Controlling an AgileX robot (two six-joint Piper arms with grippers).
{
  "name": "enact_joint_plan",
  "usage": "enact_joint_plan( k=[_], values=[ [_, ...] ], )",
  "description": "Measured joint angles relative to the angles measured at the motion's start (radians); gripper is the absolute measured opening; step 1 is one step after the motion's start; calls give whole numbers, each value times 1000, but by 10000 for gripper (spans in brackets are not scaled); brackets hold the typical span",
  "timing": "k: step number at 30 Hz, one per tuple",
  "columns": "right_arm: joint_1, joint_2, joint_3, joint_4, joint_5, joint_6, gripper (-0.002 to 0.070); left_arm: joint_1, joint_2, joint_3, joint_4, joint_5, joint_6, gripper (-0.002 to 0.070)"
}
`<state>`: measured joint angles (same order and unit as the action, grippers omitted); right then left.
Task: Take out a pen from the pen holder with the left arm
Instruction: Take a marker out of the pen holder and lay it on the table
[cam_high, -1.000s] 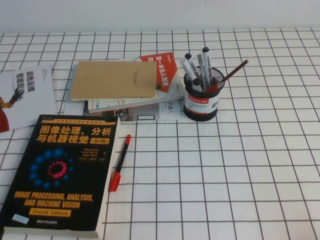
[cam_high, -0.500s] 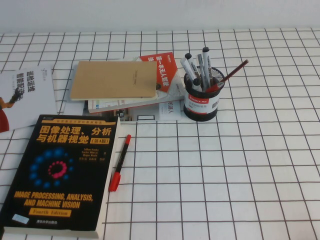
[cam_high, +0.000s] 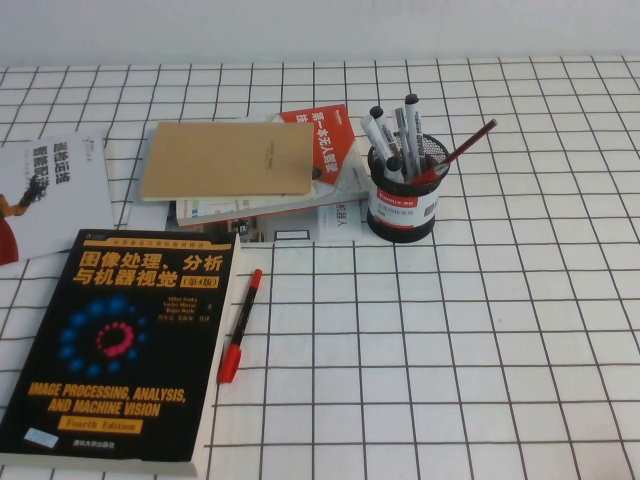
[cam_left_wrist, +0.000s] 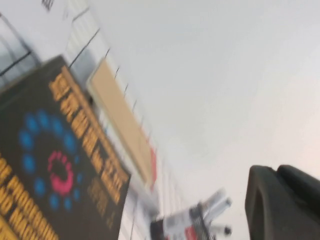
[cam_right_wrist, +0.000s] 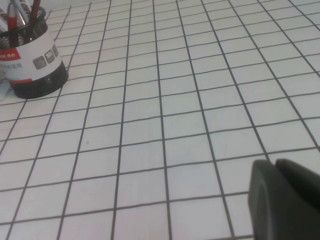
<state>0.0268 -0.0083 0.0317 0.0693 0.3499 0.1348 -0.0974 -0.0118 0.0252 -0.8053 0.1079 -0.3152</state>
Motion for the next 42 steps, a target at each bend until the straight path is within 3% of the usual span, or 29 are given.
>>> enact_joint_plan(
  k=[7,15,20,24,28,34,42],
  values=[
    [0,0,0,0,0,0,-16,0,0,0,-74,-108,243,-2],
    [0,0,0,0,0,0,-16,0,0,-57,-78,-32,326,-2],
    [0,0,0,0,0,0,-16,0,135,-316,-29,187,692,-2],
    [0,0,0,0,0,0,-16,0,385,-513,-31,381,975,-2],
    [0,0,0,0,0,0,-16,0,629,-632,-159,482,1244,-2],
    [0,0,0,0,0,0,-16,-4,931,-730,-484,512,1644,-2],
    [0,0,0,0,0,0,-16,-170,1193,-864,-579,380,1851,-2]
  ],
)
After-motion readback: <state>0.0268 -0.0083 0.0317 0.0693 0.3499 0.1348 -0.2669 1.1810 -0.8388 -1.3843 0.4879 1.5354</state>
